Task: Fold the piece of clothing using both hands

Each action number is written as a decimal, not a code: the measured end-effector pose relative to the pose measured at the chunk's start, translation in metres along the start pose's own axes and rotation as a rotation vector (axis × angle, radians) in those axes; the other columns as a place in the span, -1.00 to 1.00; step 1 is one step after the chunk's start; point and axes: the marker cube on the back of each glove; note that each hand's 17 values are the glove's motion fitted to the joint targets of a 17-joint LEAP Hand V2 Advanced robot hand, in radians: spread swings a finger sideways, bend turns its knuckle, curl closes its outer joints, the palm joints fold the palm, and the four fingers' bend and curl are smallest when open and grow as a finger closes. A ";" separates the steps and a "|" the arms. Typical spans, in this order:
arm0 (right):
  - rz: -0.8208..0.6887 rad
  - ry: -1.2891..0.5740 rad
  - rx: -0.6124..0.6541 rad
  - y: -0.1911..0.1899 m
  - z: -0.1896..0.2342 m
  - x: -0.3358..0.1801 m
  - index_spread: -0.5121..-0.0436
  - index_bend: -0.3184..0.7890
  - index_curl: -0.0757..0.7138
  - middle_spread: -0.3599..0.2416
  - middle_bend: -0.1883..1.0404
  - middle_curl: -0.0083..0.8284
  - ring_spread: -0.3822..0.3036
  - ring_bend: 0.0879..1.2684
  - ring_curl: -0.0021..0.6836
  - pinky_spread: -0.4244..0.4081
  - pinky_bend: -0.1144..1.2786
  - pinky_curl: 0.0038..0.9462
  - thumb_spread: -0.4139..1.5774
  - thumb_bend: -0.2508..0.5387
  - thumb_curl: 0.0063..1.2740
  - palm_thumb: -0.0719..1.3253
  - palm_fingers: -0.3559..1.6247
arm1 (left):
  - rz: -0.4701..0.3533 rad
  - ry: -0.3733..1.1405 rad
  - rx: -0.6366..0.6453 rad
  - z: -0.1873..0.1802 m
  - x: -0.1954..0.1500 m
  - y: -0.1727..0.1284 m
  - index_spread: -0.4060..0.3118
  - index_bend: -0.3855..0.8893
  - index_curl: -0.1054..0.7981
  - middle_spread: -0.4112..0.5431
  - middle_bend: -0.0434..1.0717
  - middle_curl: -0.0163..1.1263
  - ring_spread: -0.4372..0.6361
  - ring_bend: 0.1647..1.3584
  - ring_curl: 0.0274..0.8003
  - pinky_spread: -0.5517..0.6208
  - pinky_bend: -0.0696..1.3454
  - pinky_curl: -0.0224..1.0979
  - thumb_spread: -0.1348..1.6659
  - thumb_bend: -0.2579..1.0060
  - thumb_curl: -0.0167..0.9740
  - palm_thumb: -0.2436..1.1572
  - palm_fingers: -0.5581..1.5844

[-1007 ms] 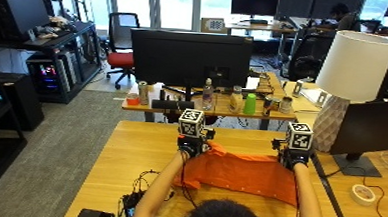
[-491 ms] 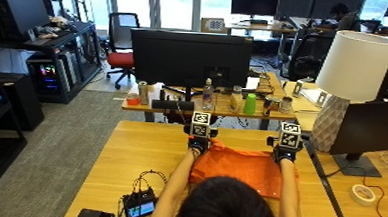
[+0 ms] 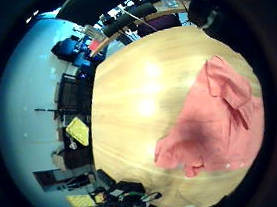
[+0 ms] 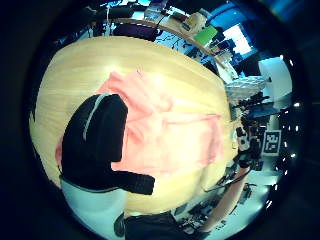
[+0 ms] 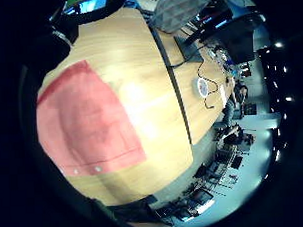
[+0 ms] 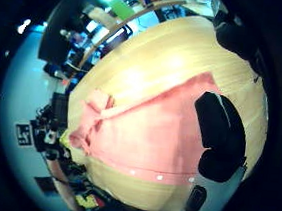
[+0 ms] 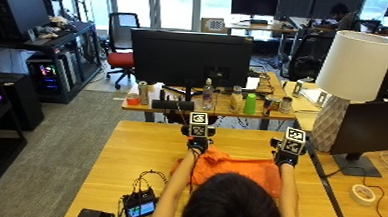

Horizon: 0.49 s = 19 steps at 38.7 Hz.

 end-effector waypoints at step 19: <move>-0.064 0.003 -0.061 -0.002 0.012 0.080 -0.26 -0.21 -0.06 -0.25 -0.32 0.08 -0.32 -0.48 0.17 0.04 -0.29 -0.23 0.71 -0.45 -0.64 0.29 0.09 | 0.145 0.199 -0.097 0.002 0.002 0.090 -0.15 -0.06 0.22 -0.01 -0.69 -0.41 -0.17 -0.43 -0.03 0.13 -0.47 -0.24 0.57 -0.60 -0.25 -0.15 -0.08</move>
